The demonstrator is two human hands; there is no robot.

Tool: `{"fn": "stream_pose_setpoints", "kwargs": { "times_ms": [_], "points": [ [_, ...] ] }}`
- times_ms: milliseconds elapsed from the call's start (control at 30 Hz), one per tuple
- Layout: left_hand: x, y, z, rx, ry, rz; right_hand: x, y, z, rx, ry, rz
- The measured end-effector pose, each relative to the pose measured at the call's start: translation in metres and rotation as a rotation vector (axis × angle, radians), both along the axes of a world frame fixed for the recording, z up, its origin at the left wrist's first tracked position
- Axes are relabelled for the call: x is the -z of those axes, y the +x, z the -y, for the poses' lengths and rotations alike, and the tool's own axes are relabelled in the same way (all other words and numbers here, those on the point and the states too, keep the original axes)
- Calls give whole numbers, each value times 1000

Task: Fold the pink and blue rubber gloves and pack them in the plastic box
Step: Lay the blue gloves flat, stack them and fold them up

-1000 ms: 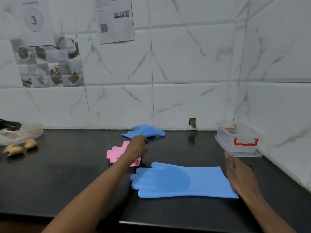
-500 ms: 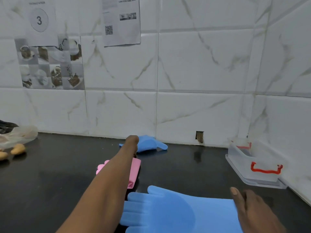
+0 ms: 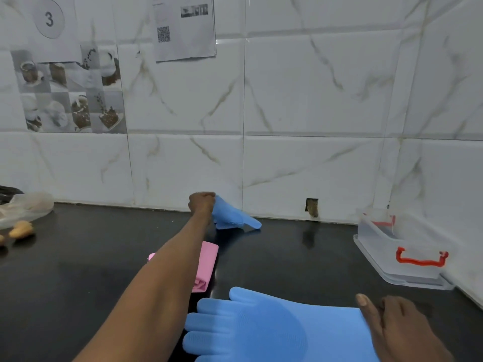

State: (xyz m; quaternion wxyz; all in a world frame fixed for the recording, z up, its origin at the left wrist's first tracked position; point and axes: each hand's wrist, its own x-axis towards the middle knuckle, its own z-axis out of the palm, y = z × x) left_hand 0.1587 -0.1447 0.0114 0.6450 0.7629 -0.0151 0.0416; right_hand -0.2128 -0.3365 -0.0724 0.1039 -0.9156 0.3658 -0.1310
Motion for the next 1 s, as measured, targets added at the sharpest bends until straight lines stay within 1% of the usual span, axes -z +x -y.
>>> {"fn": "stream_pose_setpoints", "kwargs": {
  "times_ms": [33, 67, 133, 200, 267, 400, 467, 500, 600, 633, 733, 833, 867, 900, 933, 967, 1000],
  "points": [
    [-9, -5, -1, 29, -55, 78, 1, 0, 1, 3, -54, -6],
    [-21, -12, -1, 69, -76, 155, 1, 0, 0, 7, -68, 2],
    [-48, -30, -6, 174, -35, 290, 1, -2, -4, 31, -66, 1],
    [-70, -48, -11, 281, -36, 378, 1, -6, -9, 78, -76, 25],
    [-91, -68, -17, 354, -55, 420, 3, -10, -15, 88, -88, 93],
    [-105, -112, -24, 514, -186, 424, 6, -19, -18, 3, -104, 257],
    [-103, -132, -28, 614, -227, 397, 1, -20, -21, -77, -57, 380],
    [-101, -142, -30, 677, -236, 378, -6, -19, -25, -133, 11, 431],
    [-97, -166, -37, 876, -197, 326, -51, -10, -38, -276, 293, 488],
    [-96, -173, -39, 922, -176, 311, -72, -6, -43, -304, 335, 520],
    [-96, -191, -40, 980, -127, 292, -134, 2, -54, -352, 333, 693],
    [-99, -204, -43, 995, -92, 318, -188, 11, -60, -309, 171, 736],
    [-100, -207, -43, 988, -95, 329, -204, 12, -61, -280, 145, 745],
    [-100, -212, -45, 979, -103, 343, -219, 11, -66, -274, 196, 771],
    [-99, -217, -46, 976, -112, 362, -232, 8, -72, -297, 289, 801],
    [-98, -223, -47, 978, -113, 387, -243, 6, -79, -327, 371, 808],
    [-97, -228, -48, 978, -101, 425, -252, 4, -87, -353, 401, 780]
  ]
}}
